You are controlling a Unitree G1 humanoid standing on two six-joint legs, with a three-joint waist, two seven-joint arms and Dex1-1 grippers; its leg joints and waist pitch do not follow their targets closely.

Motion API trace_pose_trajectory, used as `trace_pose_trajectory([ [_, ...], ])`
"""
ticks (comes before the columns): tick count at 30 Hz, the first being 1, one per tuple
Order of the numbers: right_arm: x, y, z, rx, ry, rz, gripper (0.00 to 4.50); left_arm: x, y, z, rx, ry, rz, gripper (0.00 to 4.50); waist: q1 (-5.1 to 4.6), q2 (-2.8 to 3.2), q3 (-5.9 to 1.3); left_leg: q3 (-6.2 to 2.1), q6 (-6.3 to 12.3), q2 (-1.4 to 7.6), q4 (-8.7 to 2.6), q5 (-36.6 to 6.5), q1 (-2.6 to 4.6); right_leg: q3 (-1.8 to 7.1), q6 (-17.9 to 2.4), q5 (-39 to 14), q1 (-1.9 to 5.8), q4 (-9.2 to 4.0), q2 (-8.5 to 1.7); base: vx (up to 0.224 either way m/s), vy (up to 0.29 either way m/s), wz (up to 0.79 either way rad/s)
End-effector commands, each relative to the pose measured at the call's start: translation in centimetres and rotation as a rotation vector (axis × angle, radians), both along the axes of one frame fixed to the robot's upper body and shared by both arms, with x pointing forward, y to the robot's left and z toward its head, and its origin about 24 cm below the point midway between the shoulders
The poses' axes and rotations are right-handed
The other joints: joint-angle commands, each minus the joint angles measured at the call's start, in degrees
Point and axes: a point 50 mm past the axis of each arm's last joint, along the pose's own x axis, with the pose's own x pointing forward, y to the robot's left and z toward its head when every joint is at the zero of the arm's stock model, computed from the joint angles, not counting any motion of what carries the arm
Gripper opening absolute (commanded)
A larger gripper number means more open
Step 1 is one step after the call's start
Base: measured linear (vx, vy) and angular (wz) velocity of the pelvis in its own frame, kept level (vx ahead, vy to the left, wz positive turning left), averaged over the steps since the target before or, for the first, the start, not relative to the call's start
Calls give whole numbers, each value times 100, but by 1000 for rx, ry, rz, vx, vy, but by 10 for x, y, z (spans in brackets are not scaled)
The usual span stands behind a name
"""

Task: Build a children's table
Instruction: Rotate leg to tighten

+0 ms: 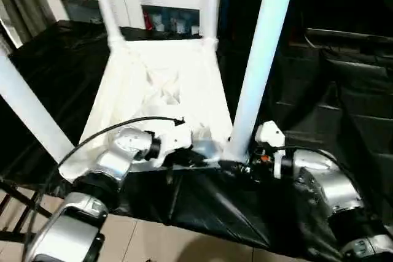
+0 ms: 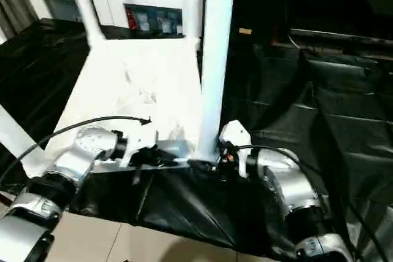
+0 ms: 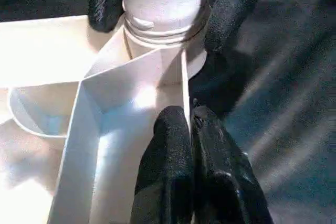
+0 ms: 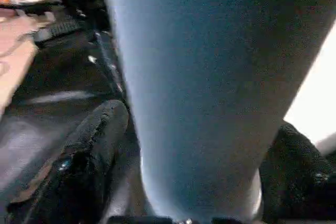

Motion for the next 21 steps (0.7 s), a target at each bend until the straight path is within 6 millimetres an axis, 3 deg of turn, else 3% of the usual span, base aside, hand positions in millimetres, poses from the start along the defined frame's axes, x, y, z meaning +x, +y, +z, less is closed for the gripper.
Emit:
trace_pose_trajectory([
  [1, -3, 11, 2, 20, 24, 98, 339, -10, -1, -15, 77, 64, -78, 0, 15, -56, -281, -74, 556, 295, -346, -553, 7, 265, -1590, 343, 273, -332, -483, 0, 0, 0],
  [11, -9, 14, -2, 16, 65, 168, 271, -10, 2, -15, 87, 84, -103, 0, 66, -55, -281, -77, 513, 301, -350, -533, 12, 262, -1575, 311, 278, -323, -493, 0, 0, 0],
  [12, -10, 15, -3, 17, 69, 170, 271, -10, 3, -15, 86, 85, -104, 0, 68, -19, -285, -82, 514, 300, -345, -506, 10, 260, -1583, 378, 278, -313, -495, 0, 0, 0],
  [13, -10, 15, -3, 17, 69, 170, 260, -10, 3, -15, 86, 85, -104, 0, 62, -29, -287, -77, 522, 298, -344, -505, 12, 258, -1584, 410, 277, -318, -489, 0, 0, 0],
  [17, -8, 16, -5, 61, 75, 79, 256, -6, 1, -15, 70, 83, -49, 0, 59, -30, -290, -74, 525, 295, -340, -501, 14, 257, -1612, 505, 280, -311, -487, 0, 0, 0],
  [19, -6, 16, -7, 79, 70, 6, 255, -3, -2, -15, 65, 67, -7, 0, 56, -35, -267, -75, 462, 297, -357, -629, 16, 257, -1600, 257, 270, -341, -495, 0, 0, 0],
  [21, 1, 14, -12, 66, 45, -143, 255, 2, -7, -15, 49, 46, 72, 0, 29, -40, -226, -86, 248, 293, -400, -990, 51, 271, -1470, -568, 239, -429, -511, 0, 0, 0],
])
